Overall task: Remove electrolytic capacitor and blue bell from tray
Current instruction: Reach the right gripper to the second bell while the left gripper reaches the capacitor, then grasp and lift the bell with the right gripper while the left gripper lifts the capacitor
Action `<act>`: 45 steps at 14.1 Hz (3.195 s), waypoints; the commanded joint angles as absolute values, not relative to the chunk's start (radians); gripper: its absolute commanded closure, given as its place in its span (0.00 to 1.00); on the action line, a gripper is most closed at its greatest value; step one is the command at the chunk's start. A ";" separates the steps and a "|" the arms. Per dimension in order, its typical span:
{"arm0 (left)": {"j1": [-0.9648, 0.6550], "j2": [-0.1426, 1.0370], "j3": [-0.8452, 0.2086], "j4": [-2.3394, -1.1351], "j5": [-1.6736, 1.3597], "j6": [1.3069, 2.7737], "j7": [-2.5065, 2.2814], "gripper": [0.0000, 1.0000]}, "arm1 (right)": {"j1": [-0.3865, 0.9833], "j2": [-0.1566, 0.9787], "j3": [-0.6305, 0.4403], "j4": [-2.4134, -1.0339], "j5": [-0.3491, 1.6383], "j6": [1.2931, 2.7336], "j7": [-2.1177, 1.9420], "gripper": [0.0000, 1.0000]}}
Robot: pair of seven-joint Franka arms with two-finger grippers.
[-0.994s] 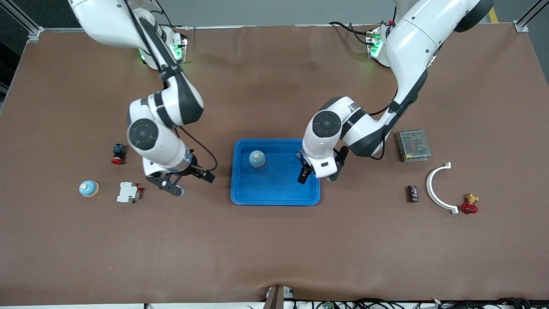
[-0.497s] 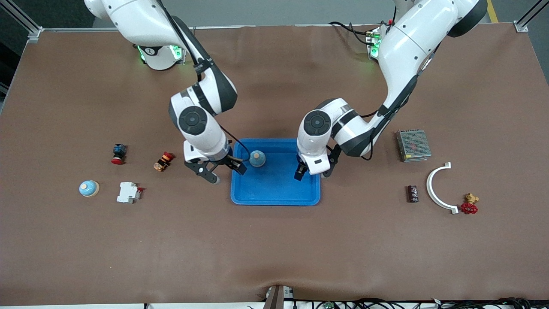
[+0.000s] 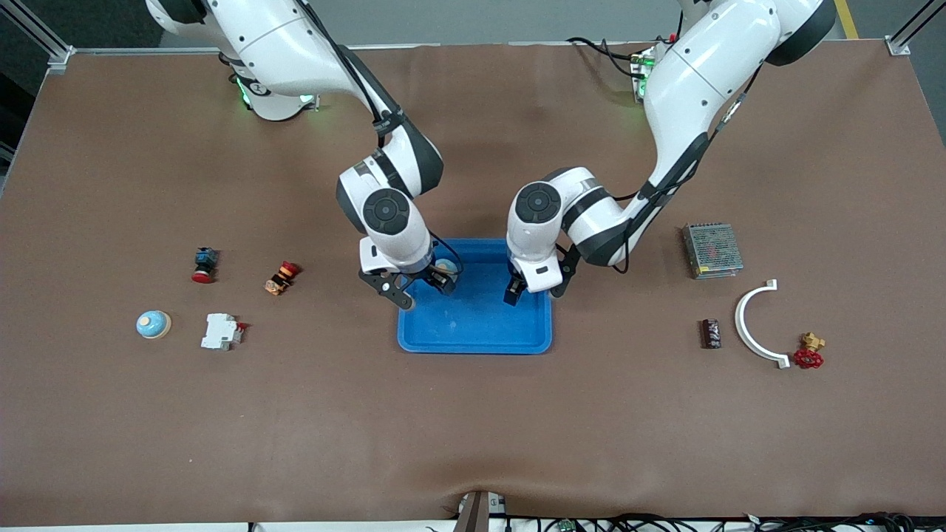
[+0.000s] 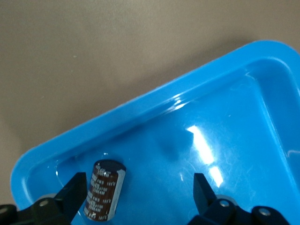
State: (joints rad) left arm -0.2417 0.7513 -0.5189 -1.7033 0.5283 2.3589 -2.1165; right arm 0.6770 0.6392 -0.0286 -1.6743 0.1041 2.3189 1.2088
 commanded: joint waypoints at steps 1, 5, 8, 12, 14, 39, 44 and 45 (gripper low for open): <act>-0.258 0.745 -0.517 -1.715 0.555 2.379 -2.161 0.00 | 0.703 0.663 -0.040 -1.652 0.118 2.341 1.224 0.00; -0.272 0.758 -0.515 -1.715 0.558 2.379 -2.166 0.00 | 0.721 0.686 -0.040 -1.658 0.111 2.391 1.259 0.00; -0.272 0.775 -0.514 -1.717 0.561 2.379 -2.166 0.00 | 0.730 0.699 -0.041 -1.664 0.107 2.422 1.270 0.00; -0.272 0.804 -0.512 -1.715 0.595 2.379 -2.168 0.00 | 0.742 0.701 -0.043 -1.677 0.107 2.425 1.272 0.00; -0.272 0.804 -0.511 -1.712 0.597 2.379 -2.168 0.00 | 0.753 0.701 -0.043 -1.699 0.106 2.450 1.272 0.00; -0.089 0.655 -0.547 -1.631 0.551 2.183 -1.818 0.95 | 0.762 0.712 -0.048 -1.720 0.086 2.468 1.270 1.00; 0.171 0.620 -0.702 -1.637 0.531 2.042 -1.467 0.95 | 0.747 0.692 -0.046 -1.680 0.087 2.406 1.247 1.00; 0.211 0.611 -0.719 -1.641 0.531 2.020 -1.398 0.95 | 0.741 0.689 -0.048 -1.657 0.087 2.358 1.218 1.00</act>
State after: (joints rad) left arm 0.1259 0.6454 -0.6700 -1.6087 0.5468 2.0576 -1.5183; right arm 0.7461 0.7108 -0.0399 -1.6881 0.0968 2.4300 1.2442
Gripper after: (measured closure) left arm 0.661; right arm 0.313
